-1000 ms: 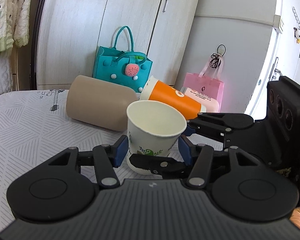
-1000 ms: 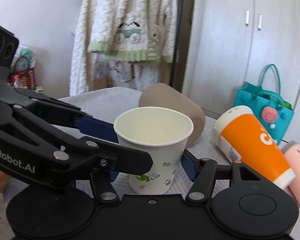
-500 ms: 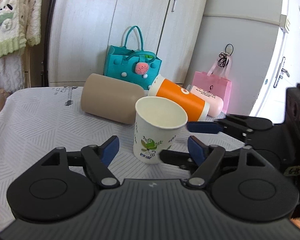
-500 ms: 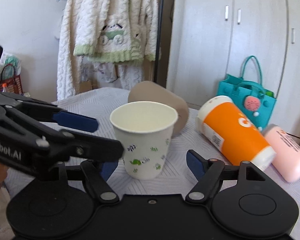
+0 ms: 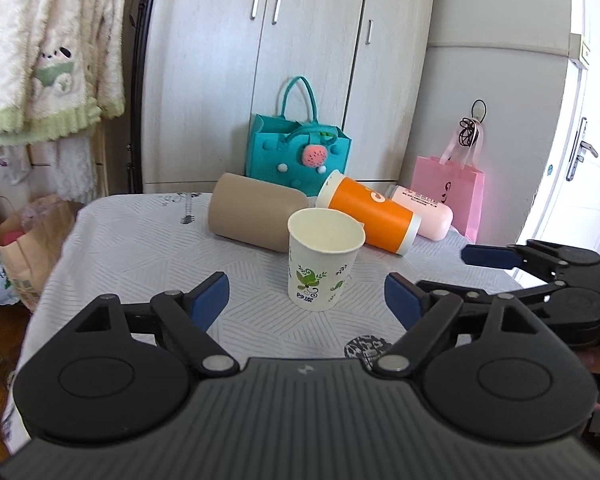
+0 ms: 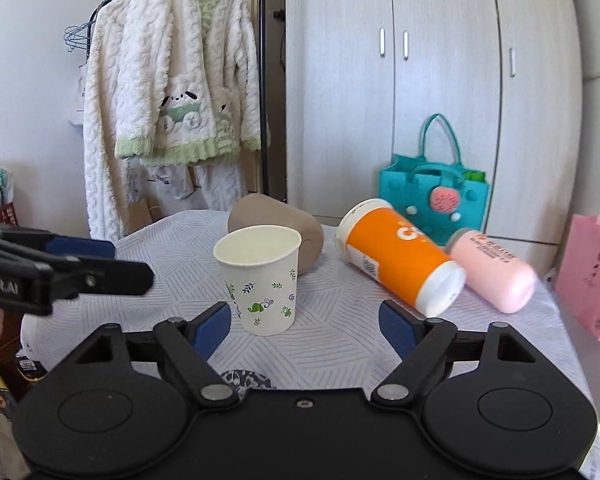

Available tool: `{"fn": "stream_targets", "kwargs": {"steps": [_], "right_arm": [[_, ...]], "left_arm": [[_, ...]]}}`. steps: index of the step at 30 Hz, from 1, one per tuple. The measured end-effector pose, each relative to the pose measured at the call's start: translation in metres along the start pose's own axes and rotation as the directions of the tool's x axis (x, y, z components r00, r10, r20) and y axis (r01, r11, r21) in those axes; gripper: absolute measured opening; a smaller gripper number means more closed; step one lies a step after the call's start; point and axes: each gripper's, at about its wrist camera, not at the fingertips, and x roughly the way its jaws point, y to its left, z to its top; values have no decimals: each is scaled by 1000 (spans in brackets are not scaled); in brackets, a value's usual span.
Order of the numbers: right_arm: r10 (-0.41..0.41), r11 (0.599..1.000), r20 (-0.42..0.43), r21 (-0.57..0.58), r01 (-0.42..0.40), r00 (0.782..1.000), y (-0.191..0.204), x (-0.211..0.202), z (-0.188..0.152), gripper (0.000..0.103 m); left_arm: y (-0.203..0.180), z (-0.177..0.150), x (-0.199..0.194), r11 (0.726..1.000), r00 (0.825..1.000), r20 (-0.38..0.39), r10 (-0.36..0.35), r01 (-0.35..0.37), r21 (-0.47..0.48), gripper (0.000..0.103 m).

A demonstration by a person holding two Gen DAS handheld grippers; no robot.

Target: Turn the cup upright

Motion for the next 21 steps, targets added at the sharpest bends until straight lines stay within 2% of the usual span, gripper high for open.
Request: {"fn": "stream_targets", "kwargs": {"steps": [5, 10, 13, 21], "right_arm": [[-27, 999, 16, 21, 27, 999, 7, -27, -4, 90], [-44, 998, 31, 48, 42, 999, 11, -48, -5, 93], [-63, 997, 32, 44, 61, 998, 14, -57, -7, 94], [-110, 994, 30, 23, 109, 993, 29, -73, -9, 102]], "left_arm": [[-6, -1, -21, 1000, 1000, -5, 31, -31, 4, 87], [-9, -3, -34, 1000, 1000, -20, 8, -8, -15, 89], [-13, -6, -39, 1000, 999, -26, 21, -21, -8, 89], [-15, -12, -53, 998, 999, -16, 47, -47, -29, 97]]}}
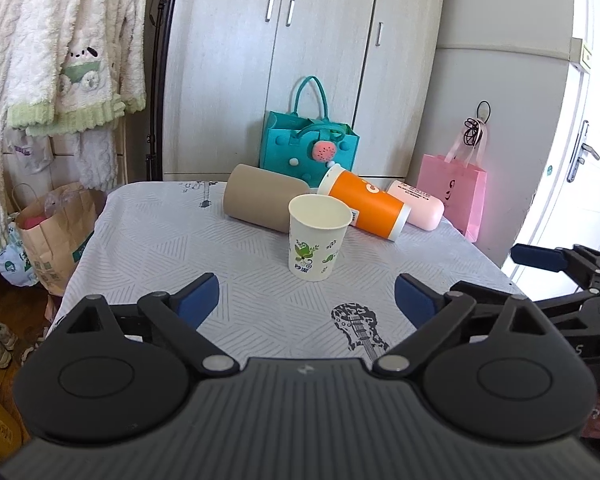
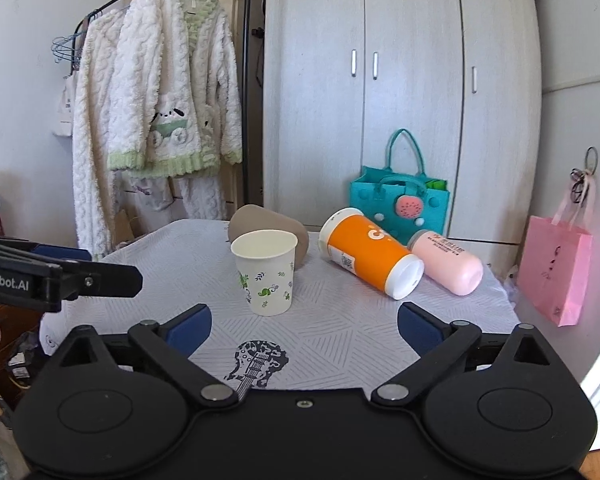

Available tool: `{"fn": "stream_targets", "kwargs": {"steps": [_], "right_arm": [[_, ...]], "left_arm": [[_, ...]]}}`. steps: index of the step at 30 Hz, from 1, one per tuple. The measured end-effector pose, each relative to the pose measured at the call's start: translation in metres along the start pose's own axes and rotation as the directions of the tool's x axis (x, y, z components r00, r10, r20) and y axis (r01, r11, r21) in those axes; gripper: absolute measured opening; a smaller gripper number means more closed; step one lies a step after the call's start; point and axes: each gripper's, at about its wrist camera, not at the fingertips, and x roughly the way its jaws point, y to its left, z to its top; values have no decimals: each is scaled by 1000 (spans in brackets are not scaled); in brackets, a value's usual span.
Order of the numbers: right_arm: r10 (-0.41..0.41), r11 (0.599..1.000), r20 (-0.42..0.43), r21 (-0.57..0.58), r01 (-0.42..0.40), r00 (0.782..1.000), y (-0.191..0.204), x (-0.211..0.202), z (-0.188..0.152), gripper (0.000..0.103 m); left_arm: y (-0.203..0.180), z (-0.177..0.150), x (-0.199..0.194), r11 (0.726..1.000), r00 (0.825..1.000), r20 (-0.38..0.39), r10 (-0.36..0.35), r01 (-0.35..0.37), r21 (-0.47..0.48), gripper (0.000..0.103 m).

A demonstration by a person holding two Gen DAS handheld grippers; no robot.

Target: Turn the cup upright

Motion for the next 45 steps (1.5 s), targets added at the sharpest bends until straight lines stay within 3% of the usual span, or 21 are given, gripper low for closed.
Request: {"fn": "stream_targets", "kwargs": {"steps": [4, 15, 23, 27, 33, 39, 45], "right_arm": [[-50, 999, -4, 5, 50, 999, 7, -5, 3, 103], [-126, 992, -44, 18, 127, 991, 15, -8, -3, 103], [-198, 977, -61, 67, 202, 978, 6, -1, -13, 103], [-215, 973, -68, 75, 220, 974, 4, 4, -15, 103], [-220, 972, -85, 67, 226, 972, 3, 13, -14, 103], [-222, 971, -87, 73, 229, 971, 4, 14, -13, 103], [-246, 966, -81, 66, 252, 966, 4, 12, -13, 103]], "left_arm": [[0, -4, -2, 999, 999, -4, 32, -32, -5, 103], [-7, -13, 3, 984, 983, -45, 176, -176, 8, 103], [-2, -17, 8, 985, 985, -8, 172, -172, -17, 103], [0, -17, 13, 985, 986, -1, 170, -169, 21, 103], [5, -16, 20, 977, 977, 3, 214, -214, 1, 103], [-1, -18, 22, 963, 966, 18, 259, -260, 70, 103], [1, -17, 18, 964, 966, 23, 258, -259, 53, 103]]}}
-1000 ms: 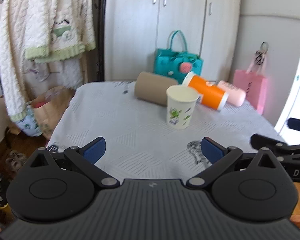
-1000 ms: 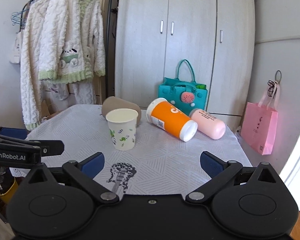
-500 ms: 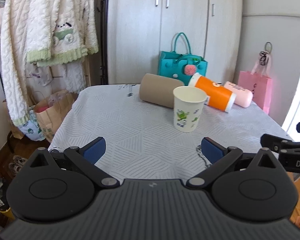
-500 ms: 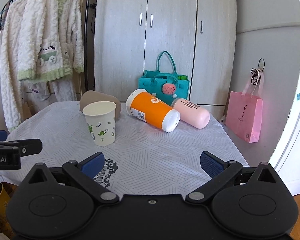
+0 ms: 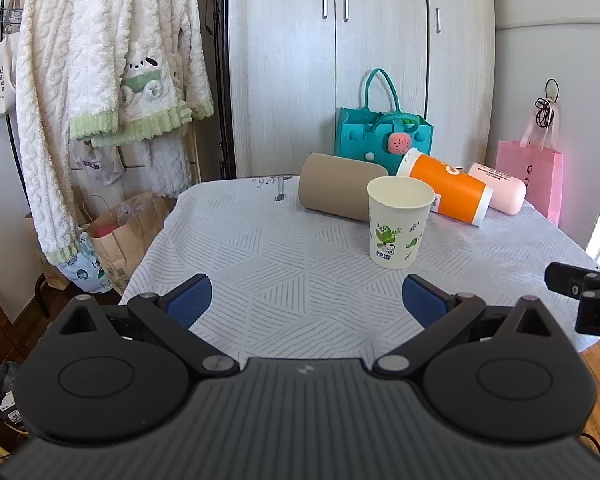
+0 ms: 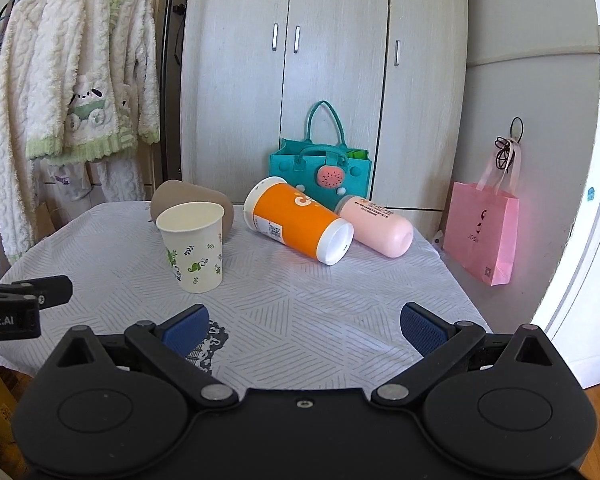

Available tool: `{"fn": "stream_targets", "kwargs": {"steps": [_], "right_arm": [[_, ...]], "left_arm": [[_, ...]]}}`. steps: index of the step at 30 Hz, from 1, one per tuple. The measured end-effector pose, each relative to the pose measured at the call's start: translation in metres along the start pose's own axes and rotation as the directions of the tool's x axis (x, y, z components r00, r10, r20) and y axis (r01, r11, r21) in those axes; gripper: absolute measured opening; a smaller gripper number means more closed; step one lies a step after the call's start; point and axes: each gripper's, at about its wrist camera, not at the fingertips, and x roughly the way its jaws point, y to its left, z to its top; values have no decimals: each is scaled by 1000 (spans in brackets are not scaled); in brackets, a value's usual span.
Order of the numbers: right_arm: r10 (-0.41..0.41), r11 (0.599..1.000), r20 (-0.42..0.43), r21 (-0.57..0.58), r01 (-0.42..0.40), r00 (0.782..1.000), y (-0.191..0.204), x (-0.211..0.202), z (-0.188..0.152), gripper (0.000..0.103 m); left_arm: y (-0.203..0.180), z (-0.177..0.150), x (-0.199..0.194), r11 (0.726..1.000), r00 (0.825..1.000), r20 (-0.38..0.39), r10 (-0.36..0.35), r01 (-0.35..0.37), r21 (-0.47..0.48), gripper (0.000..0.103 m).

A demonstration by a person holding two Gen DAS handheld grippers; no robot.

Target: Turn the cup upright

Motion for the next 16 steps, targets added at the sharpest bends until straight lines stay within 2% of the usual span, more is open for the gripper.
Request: {"fn": "stream_targets", "kwargs": {"steps": [6, 16], "right_arm": [[1, 1000, 1, 0, -1, 1000, 0, -1, 0, 103], [1, 1000, -6, -18, -1, 1000, 2, -2, 0, 103]], "left_arm": [[-1, -1, -5, 1000, 1000, 30, 2, -2, -6, 103], [1, 1, 1, 1000, 1000, 1, -13, 13, 2, 103]]}}
